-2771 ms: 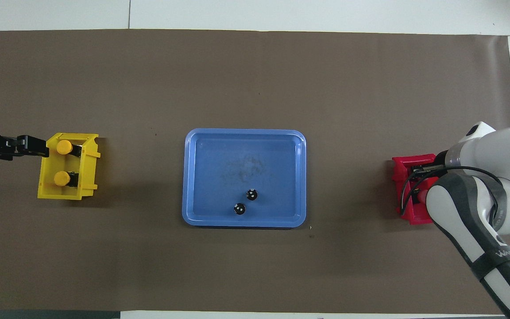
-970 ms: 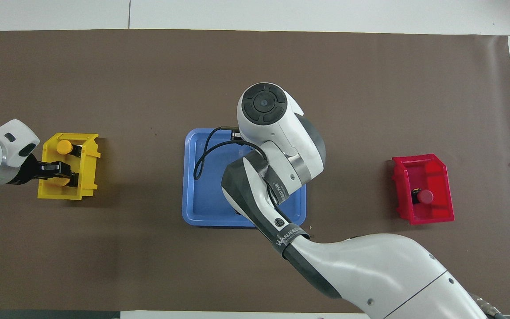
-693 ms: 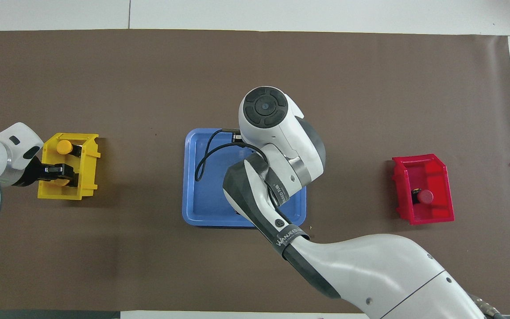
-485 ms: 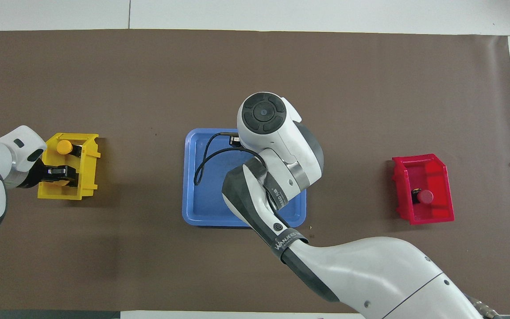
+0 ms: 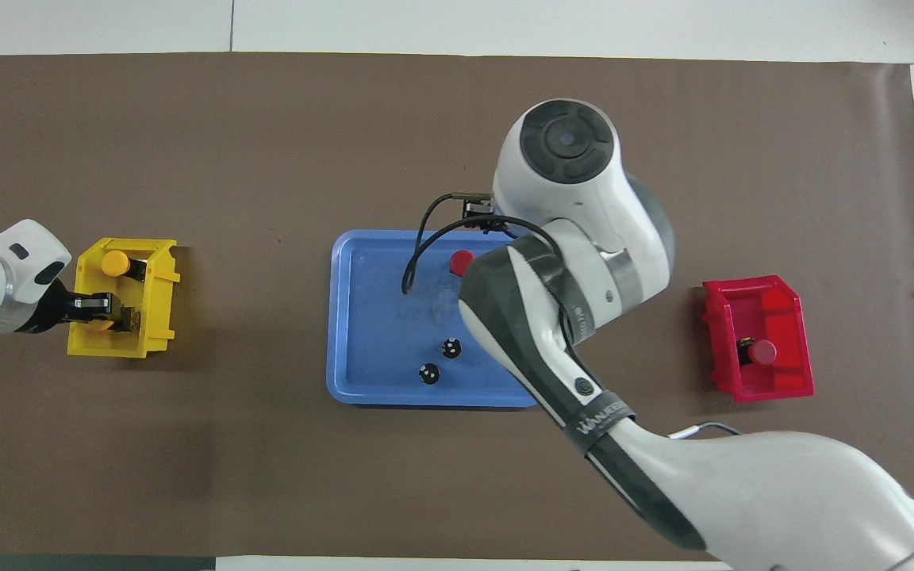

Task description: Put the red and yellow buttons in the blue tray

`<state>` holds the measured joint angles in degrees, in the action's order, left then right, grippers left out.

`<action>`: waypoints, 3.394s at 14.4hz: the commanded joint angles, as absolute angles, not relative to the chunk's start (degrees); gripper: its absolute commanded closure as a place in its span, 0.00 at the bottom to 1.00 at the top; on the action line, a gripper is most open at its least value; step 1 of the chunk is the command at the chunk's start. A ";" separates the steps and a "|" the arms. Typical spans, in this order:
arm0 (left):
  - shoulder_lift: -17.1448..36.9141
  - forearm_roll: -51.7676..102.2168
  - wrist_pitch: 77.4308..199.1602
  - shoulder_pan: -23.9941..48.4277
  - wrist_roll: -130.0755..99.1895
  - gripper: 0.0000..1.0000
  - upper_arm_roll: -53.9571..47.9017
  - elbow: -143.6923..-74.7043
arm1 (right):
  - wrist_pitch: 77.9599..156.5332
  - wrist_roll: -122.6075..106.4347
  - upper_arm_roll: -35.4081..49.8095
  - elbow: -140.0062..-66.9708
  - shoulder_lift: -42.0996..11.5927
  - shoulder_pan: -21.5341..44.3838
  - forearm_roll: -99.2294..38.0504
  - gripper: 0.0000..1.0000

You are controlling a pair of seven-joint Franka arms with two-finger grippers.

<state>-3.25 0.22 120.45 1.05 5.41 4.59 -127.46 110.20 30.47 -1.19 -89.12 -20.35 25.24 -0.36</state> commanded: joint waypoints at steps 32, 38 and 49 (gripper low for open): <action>22.94 7.29 122.52 39.02 -36.04 0.49 3.25 -97.99 | 129.73 -13.36 -0.61 -141.85 9.93 -4.48 -1.05 0.37; 17.33 7.21 114.01 36.31 -34.11 0.17 3.96 -97.47 | 129.81 -14.68 -0.62 -143.00 10.46 -5.27 -1.05 0.40; 10.19 2.37 108.09 4.16 0.85 0.12 4.22 -103.97 | 129.38 -15.03 -0.62 -141.69 10.11 -5.19 -1.05 0.73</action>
